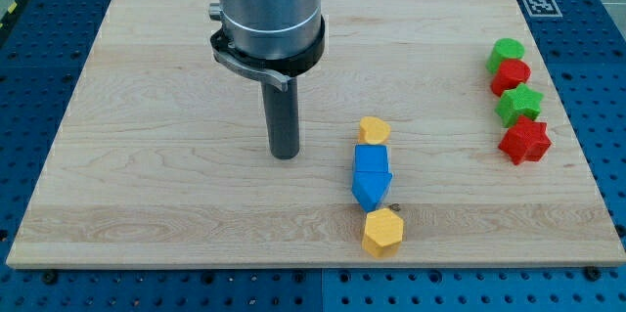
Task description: Slide the yellow hexagon right a bit
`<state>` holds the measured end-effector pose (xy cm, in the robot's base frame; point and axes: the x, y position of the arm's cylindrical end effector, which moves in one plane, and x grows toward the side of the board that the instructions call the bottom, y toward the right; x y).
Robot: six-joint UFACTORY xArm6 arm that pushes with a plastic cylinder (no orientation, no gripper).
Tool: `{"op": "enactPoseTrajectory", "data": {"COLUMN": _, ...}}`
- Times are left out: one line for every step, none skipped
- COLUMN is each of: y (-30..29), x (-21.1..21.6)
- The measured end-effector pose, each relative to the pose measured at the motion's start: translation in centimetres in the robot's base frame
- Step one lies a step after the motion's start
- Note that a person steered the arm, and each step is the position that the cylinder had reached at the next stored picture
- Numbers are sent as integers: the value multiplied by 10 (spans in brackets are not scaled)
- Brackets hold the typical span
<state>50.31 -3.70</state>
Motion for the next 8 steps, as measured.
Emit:
{"op": "enactPoseTrajectory", "data": {"y": 0, "x": 0}}
{"op": "enactPoseTrajectory", "data": {"y": 7, "x": 3}}
{"op": "enactPoseTrajectory", "data": {"y": 19, "x": 41}}
{"op": "enactPoseTrajectory", "data": {"y": 19, "x": 77}}
{"op": "enactPoseTrajectory", "data": {"y": 26, "x": 83}}
{"op": "enactPoseTrajectory", "data": {"y": 54, "x": 116}}
{"op": "enactPoseTrajectory", "data": {"y": 53, "x": 116}}
{"op": "enactPoseTrajectory", "data": {"y": 55, "x": 116}}
